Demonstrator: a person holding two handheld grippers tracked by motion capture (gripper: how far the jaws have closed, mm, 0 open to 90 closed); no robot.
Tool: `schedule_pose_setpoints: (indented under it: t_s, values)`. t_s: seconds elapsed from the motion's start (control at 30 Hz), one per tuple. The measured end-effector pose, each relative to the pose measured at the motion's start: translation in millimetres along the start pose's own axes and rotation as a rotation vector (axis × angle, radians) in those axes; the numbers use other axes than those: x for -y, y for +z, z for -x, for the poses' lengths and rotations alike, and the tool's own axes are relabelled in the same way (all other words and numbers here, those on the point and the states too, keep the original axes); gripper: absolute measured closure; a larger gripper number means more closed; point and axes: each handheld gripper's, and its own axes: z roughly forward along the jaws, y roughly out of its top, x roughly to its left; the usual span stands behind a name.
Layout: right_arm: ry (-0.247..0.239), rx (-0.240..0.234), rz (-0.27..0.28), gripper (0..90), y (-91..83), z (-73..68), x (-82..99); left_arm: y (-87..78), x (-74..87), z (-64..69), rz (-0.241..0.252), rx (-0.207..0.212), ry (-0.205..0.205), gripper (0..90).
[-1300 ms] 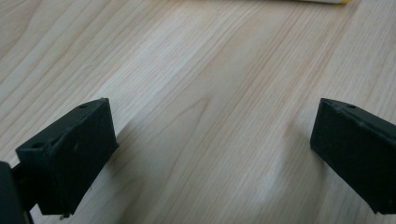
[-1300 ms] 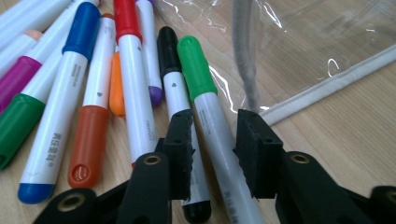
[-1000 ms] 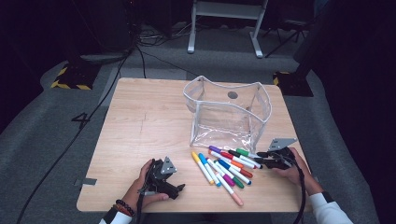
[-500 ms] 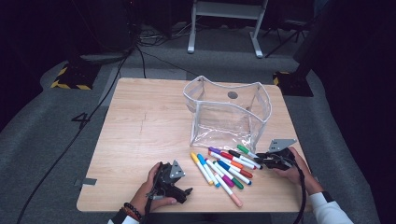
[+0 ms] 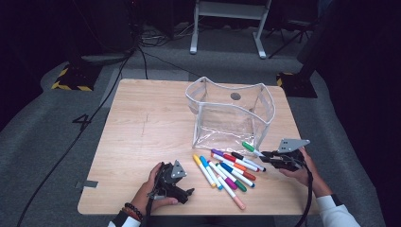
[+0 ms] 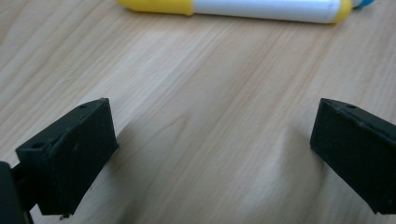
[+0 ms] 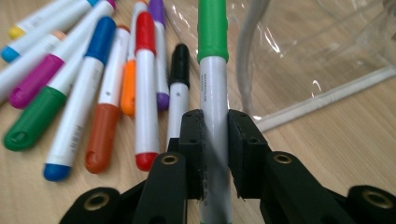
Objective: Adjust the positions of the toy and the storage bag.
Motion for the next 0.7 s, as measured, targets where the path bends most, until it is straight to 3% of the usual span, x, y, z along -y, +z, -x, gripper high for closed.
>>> schedule_pose_setpoints:
  t_s: [0.27, 0.53, 0.7]
  values:
    - [-0.026, -0.022, 0.073, 77.0, -17.0, -10.9, -15.0, -6.4, 6.9, -20.8, 0.001, -0.043, -0.049, 0.5]
    - [-0.037, -0.016, 0.135, 77.0, -28.3, -13.8, -29.1, -6.6, 7.1, -21.3, 0.002, -0.048, -0.053, 0.5]
    - [-0.044, -0.019, 0.141, 77.1, -27.4, -14.7, -33.3, -7.5, 8.1, -21.2, 0.001, -0.051, -0.053, 0.5]
